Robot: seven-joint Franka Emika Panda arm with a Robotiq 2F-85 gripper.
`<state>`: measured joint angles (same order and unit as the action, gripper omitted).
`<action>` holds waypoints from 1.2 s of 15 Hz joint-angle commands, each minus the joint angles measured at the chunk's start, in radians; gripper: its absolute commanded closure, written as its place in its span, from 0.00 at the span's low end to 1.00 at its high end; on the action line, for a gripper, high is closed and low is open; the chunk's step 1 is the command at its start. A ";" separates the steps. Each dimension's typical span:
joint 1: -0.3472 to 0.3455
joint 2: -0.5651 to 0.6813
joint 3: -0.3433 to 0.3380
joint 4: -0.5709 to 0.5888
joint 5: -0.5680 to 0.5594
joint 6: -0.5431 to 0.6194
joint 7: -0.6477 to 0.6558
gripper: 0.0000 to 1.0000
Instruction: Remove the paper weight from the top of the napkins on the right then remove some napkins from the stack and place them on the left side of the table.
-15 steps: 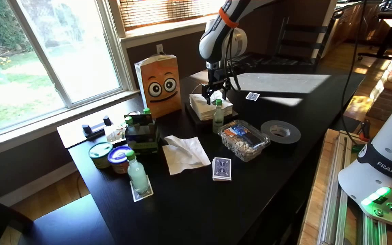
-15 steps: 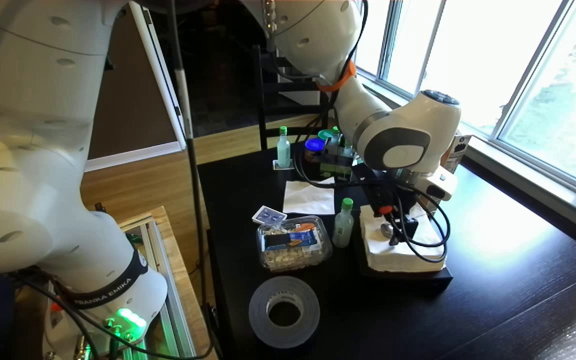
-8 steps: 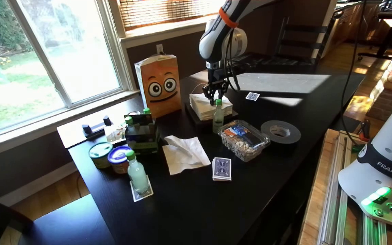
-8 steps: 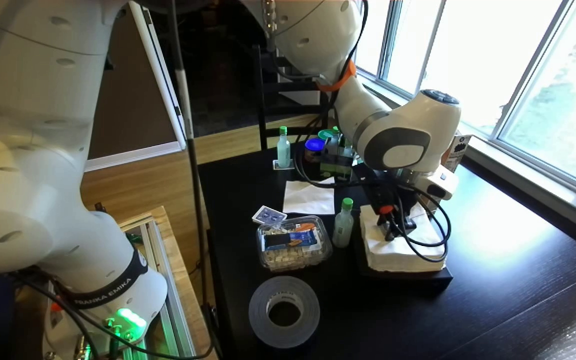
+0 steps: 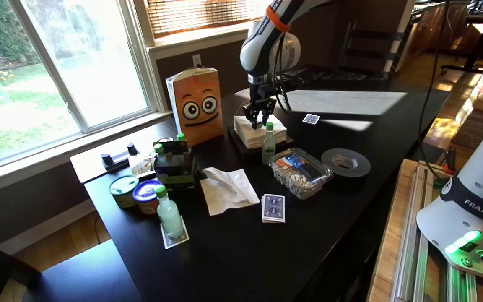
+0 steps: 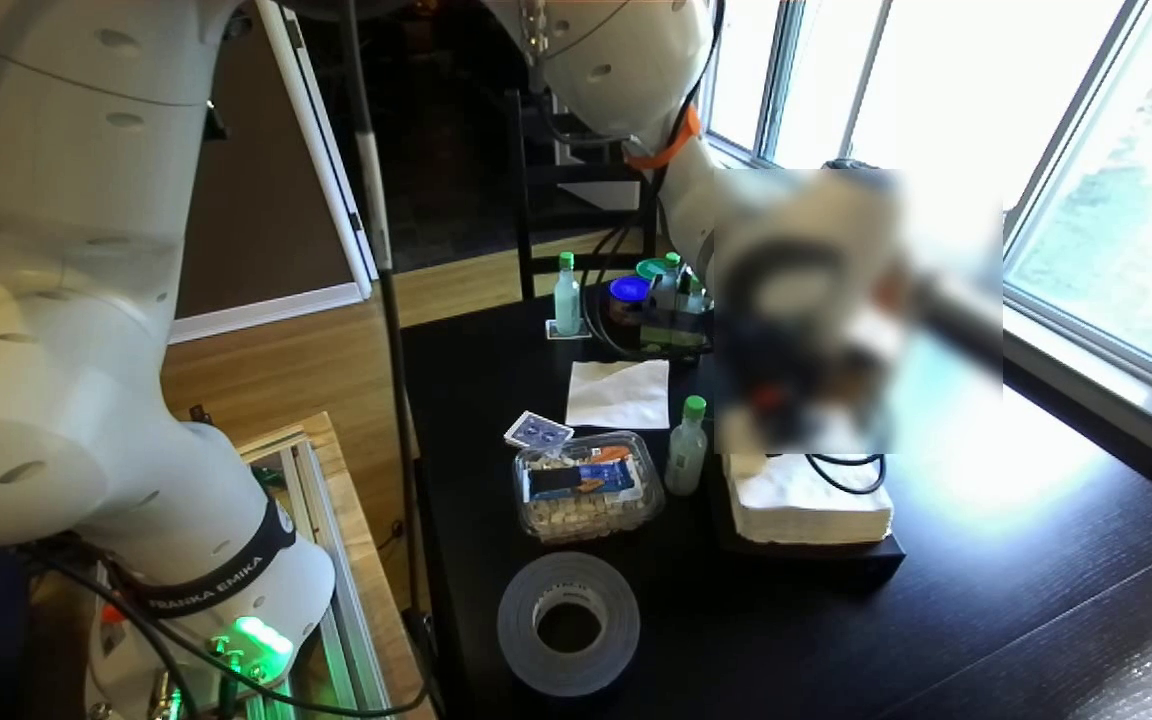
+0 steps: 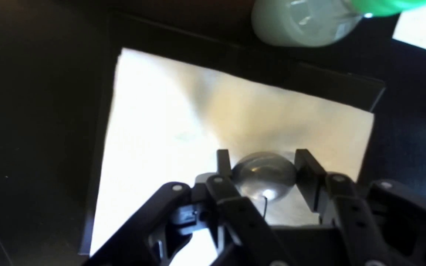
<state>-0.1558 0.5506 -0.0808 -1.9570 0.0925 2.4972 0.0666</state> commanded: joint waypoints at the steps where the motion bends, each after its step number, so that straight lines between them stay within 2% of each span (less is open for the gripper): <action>1: 0.004 -0.042 0.048 -0.005 0.054 0.008 -0.018 0.78; 5: 0.032 -0.014 0.066 0.065 0.044 -0.032 0.002 0.78; 14: 0.129 0.204 -0.002 0.349 -0.043 -0.237 0.127 0.78; 16: 0.136 0.236 0.000 0.383 -0.049 -0.273 0.126 0.78; 18: 0.113 0.255 0.032 0.402 -0.013 -0.272 0.082 0.78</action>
<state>-0.0362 0.7547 -0.0660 -1.6329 0.0709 2.2665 0.1620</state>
